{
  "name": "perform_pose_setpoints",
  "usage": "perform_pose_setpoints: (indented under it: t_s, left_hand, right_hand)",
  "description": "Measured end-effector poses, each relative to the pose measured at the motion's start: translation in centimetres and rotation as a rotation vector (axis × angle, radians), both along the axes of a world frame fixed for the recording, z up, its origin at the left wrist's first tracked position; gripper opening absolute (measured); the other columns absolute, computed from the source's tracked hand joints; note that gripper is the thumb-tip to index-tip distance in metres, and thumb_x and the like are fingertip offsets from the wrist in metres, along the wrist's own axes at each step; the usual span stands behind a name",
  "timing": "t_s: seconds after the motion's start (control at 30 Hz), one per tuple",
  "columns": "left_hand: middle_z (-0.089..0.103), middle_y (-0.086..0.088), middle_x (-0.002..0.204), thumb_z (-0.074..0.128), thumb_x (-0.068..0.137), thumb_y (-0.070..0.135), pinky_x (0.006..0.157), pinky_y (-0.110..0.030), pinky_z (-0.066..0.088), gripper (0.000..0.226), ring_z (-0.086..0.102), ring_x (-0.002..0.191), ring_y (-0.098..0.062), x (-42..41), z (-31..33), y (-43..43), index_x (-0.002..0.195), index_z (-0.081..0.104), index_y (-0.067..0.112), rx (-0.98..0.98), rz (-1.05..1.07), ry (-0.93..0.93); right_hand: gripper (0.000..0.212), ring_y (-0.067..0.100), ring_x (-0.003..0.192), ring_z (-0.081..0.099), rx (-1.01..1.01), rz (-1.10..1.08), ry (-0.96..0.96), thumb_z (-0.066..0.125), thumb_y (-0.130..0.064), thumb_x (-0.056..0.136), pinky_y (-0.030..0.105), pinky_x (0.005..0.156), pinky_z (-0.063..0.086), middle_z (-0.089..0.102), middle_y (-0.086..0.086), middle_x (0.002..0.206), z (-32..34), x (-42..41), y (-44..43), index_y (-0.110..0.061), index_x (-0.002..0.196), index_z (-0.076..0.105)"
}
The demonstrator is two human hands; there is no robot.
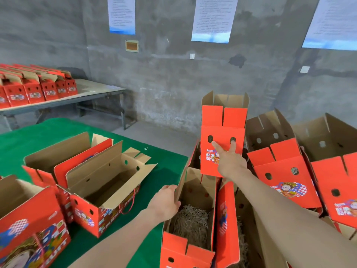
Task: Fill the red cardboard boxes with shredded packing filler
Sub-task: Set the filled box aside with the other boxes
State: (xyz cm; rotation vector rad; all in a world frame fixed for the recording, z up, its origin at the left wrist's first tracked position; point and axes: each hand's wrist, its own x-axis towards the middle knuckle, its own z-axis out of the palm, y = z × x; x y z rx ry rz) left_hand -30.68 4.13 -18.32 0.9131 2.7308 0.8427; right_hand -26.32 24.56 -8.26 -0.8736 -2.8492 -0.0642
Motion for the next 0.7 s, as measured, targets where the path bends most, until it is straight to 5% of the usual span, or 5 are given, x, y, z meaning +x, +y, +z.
perform_pose_setpoints:
  t_s: [0.3, 0.6, 0.7]
  left_hand:
    - [0.053, -0.008, 0.133, 0.058, 0.089, 0.026, 0.099, -0.029, 0.044, 0.059, 0.053, 0.119, -0.023, 0.6, 0.2, -1.4, 0.142, 0.036, 0.013, 0.014, -0.023, -0.070]
    - [0.056, -0.008, 0.129, 0.058, 0.088, 0.026, 0.094, -0.035, 0.050, 0.058, 0.056, 0.114, -0.024, 0.8, -0.8, -1.6, 0.141, 0.036, 0.016, 0.039, -0.068, -0.094]
    - [0.054, -0.010, 0.131, 0.058, 0.088, 0.029, 0.098, -0.033, 0.045, 0.064, 0.052, 0.118, -0.025, 0.5, -0.6, -2.0, 0.144, 0.031, 0.016, 0.017, -0.051, -0.062]
  right_hand:
    - [0.078, 0.035, 0.117, 0.049, 0.012, 0.065, -0.115, 0.047, -0.016, 0.089, 0.038, 0.088, 0.043, 0.011, 0.016, 0.150, 0.8, 0.1, -1.2, -0.044, 0.145, 0.000]
    - [0.083, 0.038, 0.120, 0.045, -0.014, 0.066, -0.127, 0.055, -0.019, 0.085, 0.040, 0.091, 0.043, -0.007, 0.015, 0.154, -0.4, -0.1, -2.9, -0.042, 0.145, 0.004]
    - [0.077, 0.039, 0.122, 0.039, -0.026, 0.084, -0.053, 0.054, -0.019, 0.087, 0.046, 0.094, 0.042, 0.001, 0.015, 0.152, -0.1, -0.3, -3.7, -0.038, 0.145, 0.008]
